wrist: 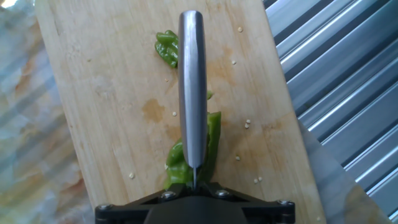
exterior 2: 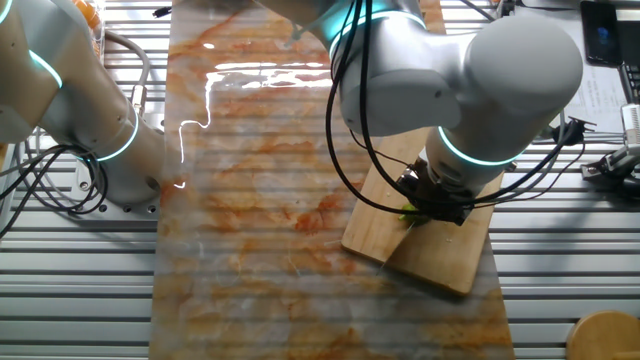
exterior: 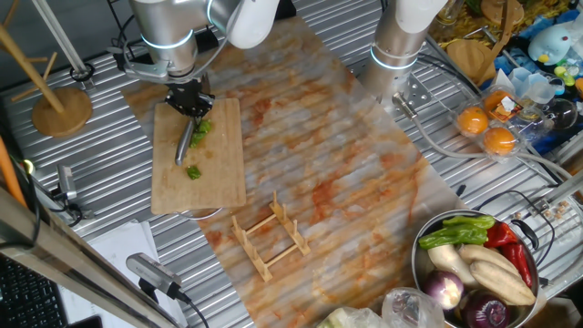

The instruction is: Chop the chili peppers

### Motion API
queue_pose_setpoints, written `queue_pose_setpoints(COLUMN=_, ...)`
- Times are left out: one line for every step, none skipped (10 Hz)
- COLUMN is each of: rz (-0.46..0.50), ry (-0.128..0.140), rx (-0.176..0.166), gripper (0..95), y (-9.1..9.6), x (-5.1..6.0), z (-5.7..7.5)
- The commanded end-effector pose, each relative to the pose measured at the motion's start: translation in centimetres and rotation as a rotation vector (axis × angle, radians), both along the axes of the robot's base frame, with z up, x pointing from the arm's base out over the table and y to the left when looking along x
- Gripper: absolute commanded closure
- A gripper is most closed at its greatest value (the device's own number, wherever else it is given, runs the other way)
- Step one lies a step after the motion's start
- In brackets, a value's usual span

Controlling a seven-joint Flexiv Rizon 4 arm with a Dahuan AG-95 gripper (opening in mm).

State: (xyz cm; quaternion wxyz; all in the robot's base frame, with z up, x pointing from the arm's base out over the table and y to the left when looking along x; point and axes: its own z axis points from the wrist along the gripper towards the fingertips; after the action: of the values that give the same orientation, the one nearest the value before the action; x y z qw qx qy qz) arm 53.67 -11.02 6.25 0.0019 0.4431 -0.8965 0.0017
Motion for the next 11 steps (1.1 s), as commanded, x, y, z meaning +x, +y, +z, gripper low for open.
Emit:
queue_pose_setpoints(rz=0.000, ry=0.000, rx=0.000, gripper=95.0, y=0.0, x=0.0, z=0.1)
queue_pose_setpoints(rz=0.000, ry=0.000, rx=0.000, gripper=95.0, y=0.0, x=0.0, z=0.1)
queue_pose_setpoints(rz=0.000, ry=0.000, rx=0.000, gripper=95.0, y=0.0, x=0.0, z=0.1)
queue_pose_setpoints(rz=-0.053, ry=0.052, rx=-0.046, gripper=95.0, y=1.2, x=0.7, z=3.6)
queue_pose_setpoints(rz=-0.054, ry=0.054, rx=-0.046, gripper=95.0, y=1.2, x=0.6, z=3.7)
queue_pose_setpoints(rz=-0.052, ry=0.053, rx=-0.045, gripper=95.0, y=1.2, x=0.6, z=3.7)
queue_pose_setpoints(rz=-0.050, ry=0.052, rx=-0.044, gripper=95.0, y=1.3, x=0.6, z=3.7)
queue_pose_setpoints(rz=-0.051, ry=0.052, rx=-0.042, gripper=95.0, y=1.3, x=0.6, z=3.7)
queue_pose_setpoints(rz=-0.051, ry=0.049, rx=-0.042, gripper=95.0, y=1.3, x=0.6, z=3.7)
queue_pose_setpoints(rz=-0.053, ry=0.044, rx=-0.041, gripper=95.0, y=1.3, x=0.7, z=3.7)
queue_pose_setpoints(rz=-0.058, ry=0.042, rx=-0.038, gripper=95.0, y=1.4, x=0.8, z=3.6)
